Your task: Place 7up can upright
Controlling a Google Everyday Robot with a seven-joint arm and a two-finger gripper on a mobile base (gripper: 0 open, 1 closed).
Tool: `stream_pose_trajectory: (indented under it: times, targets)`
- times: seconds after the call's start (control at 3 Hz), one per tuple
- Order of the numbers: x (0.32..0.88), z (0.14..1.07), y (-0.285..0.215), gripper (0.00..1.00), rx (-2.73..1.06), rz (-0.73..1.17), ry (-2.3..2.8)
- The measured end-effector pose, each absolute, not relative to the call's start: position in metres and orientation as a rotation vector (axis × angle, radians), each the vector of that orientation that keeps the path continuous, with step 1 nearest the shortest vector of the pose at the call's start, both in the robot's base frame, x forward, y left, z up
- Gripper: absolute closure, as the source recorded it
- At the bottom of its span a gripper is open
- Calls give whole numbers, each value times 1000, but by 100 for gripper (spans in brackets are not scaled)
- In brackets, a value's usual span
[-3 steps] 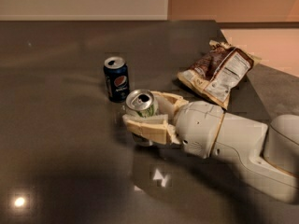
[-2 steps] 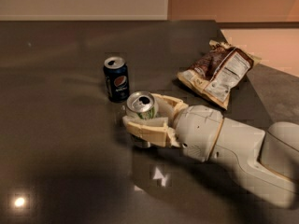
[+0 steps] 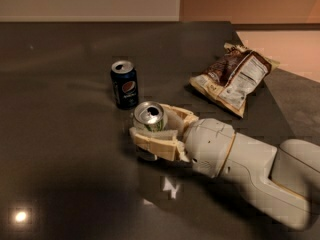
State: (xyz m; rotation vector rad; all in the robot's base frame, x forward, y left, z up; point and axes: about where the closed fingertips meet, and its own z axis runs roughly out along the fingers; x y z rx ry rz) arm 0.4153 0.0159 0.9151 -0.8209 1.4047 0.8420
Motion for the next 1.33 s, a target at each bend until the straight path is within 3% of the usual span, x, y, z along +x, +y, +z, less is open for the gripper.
stream_pose_trajectory:
  times: [1.0,1.33]
  targets:
    - [411,901,19,13,-842,867,1437]
    - [410,902,22,0,-857,841,1421]
